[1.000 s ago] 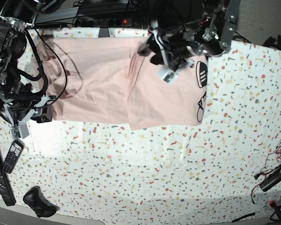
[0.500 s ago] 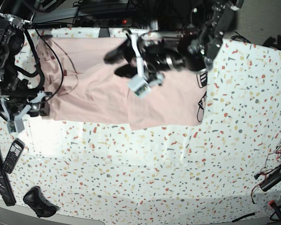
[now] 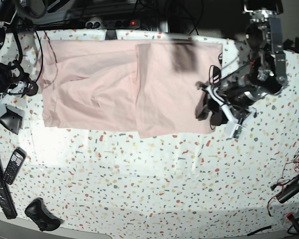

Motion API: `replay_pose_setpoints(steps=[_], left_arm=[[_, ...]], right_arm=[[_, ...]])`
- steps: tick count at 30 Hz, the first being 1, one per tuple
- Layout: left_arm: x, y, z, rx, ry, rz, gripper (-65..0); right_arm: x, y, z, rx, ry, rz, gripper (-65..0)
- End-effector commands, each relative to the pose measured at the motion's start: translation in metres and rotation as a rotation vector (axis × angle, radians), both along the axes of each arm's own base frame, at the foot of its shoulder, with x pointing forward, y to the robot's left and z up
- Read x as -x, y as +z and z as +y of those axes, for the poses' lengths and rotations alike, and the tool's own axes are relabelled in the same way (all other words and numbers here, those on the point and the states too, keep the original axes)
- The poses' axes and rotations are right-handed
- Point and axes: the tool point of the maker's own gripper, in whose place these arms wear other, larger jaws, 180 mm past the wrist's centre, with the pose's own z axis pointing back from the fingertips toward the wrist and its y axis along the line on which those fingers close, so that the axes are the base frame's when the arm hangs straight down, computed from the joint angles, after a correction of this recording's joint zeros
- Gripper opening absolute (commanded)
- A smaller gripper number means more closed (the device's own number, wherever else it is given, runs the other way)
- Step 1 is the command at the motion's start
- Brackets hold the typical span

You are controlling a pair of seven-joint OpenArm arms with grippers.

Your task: Fold the T-shirt properly

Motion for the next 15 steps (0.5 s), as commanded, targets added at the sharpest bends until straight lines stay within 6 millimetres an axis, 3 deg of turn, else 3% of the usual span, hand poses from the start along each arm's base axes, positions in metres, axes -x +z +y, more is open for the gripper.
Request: replay_pose_setpoints(steps=[1, 8, 15], left_arm=[[-0.009, 0.017, 0.004, 0.008, -0.002, -0.064, -36.9], [-0.01, 0.018, 0.021, -0.043, -0.006, -0.081, -36.9], [-0.01, 0.018, 0.021, -0.043, -0.006, -0.081, -36.9]], right_arm=[[-0.008, 0.011, -0.005, 0.003, 0.018, -0.042, -38.3], [0.005, -0.016, -0.004, -0.071, -0.019, 0.019, -38.3], [0.003, -0.03, 0.039, -0.21, -0.006, -0.018, -38.3]])
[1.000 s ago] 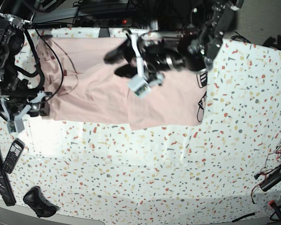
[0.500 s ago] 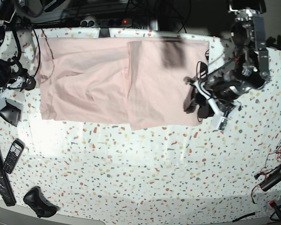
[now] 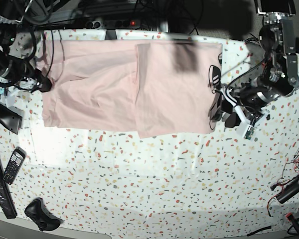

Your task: Fold the T-shirt properly

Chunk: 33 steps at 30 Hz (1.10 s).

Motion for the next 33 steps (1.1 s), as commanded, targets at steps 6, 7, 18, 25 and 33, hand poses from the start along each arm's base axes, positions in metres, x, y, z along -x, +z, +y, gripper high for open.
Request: replay_pose_setpoints(steps=[6, 7, 18, 25, 33], left_arm=[[-0.008, 0.016, -0.002, 0.019, -0.008, -0.059, -36.9], [-0.008, 0.017, -0.002, 0.019, -0.008, -0.06, -36.9], [-0.008, 0.017, -0.002, 0.02, -0.008, -0.062, -36.9], [-0.007, 0.015, -0.002, 0.018, -0.008, -0.055, -36.9], [-0.006, 0.013, 0.0, 0.007, -0.006, -0.052, -36.9]], right_arm=[[-0.002, -0.001, 0.015, -0.036, 0.018, -0.007, -38.3], [-0.002, -0.002, 0.018, -0.043, 0.023, -0.007, -38.4], [-0.003, -0.008, 0.05, -0.083, 0.111, 0.007, -41.8], [-0.013, -0.001, 0.05, -0.091, 0.098, -0.032, -51.4], [-0.03, 0.012, 0.041, -0.089, 0.044, -0.128, -65.0]])
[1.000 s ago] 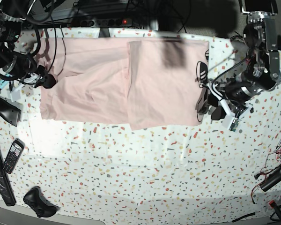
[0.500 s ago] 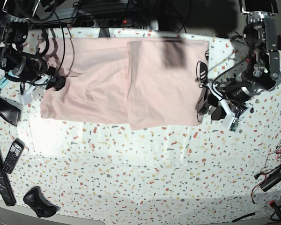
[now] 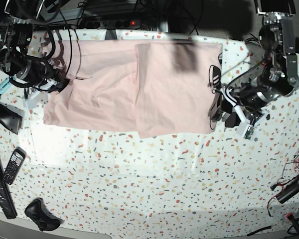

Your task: Fold the T-shirt properly

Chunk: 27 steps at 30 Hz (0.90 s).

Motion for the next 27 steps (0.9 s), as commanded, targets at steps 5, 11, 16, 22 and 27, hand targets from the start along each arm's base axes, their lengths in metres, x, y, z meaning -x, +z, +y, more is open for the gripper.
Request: replay_pose_setpoints(steps=[5, 11, 16, 22, 27], left_arm=[[0.003, 0.005, -0.001, 0.014, -0.007, -0.025, -36.9], [0.015, -0.004, 0.002, 0.015, 0.009, -0.046, -36.9], [0.026, -0.014, 0.003, 0.005, 0.013, -0.024, -36.9], [0.032, -0.019, 0.003, 0.005, 0.013, -0.008, -36.9], [0.032, -0.019, 0.003, 0.005, 0.013, -0.008, -36.9]], right_arm=[[-0.018, 0.038, -0.035, 0.062, -0.057, -0.118, -65.0], [-0.018, 0.068, -0.044, 0.129, -0.016, -0.154, -65.0], [-0.028, 0.109, 0.008, -0.011, 0.049, -0.317, -65.0], [-0.029, 0.148, 0.105, -0.149, 0.181, -0.476, -65.0], [-0.022, 0.142, 0.188, -0.217, 0.329, -0.456, -65.0]])
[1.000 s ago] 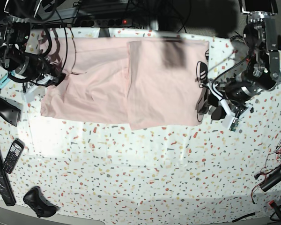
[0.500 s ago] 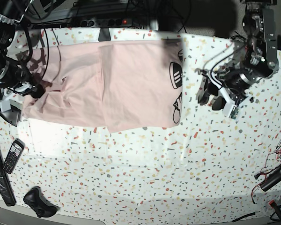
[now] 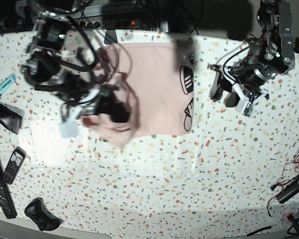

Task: Fold the T-shirt properly
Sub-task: 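Grasp the collar end with the right gripper and fold it over the hem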

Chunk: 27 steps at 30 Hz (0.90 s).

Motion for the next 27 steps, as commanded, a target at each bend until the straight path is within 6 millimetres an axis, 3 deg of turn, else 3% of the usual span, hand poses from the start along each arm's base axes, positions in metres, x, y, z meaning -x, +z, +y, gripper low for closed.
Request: replay_pose_setpoints(steps=[1, 6, 10, 11, 16, 19, 22, 27], left_arm=[[-0.007, 0.013, -0.001, 0.016, -0.005, -0.048, -36.9], [-0.007, 0.013, -0.001, 0.016, -0.005, -0.048, -36.9], [-0.007, 0.013, -0.001, 0.016, -0.005, -0.049, -36.9], [-0.007, 0.013, -0.001, 0.015, -0.005, -0.049, -36.9], [-0.007, 0.013, -0.001, 0.015, -0.005, -0.049, -36.9], [-0.007, 0.013, -0.001, 0.015, -0.005, -0.049, -36.9], [-0.007, 0.013, -0.001, 0.016, -0.005, -0.049, -36.9], [-0.007, 0.013, -0.001, 0.016, -0.005, -0.049, -36.9]], right_arm=[[-0.006, 0.015, 0.013, -0.024, 0.017, -0.055, -65.0], [-0.008, 0.006, 0.072, 0.032, 0.057, -0.065, -65.0], [0.006, 0.012, 0.118, 0.028, 0.166, -0.098, -41.2], [0.012, 0.014, 0.129, 0.023, 0.204, -0.104, -38.0], [0.043, 0.034, 0.171, -0.087, 0.358, -0.115, -37.2], [0.048, 0.047, 0.177, -0.163, 0.385, -0.117, -37.2], [0.039, 0.054, 0.17, -0.171, 0.367, -0.135, -37.2], [0.017, 0.037, 0.136, 0.034, 0.321, -0.129, -37.2]])
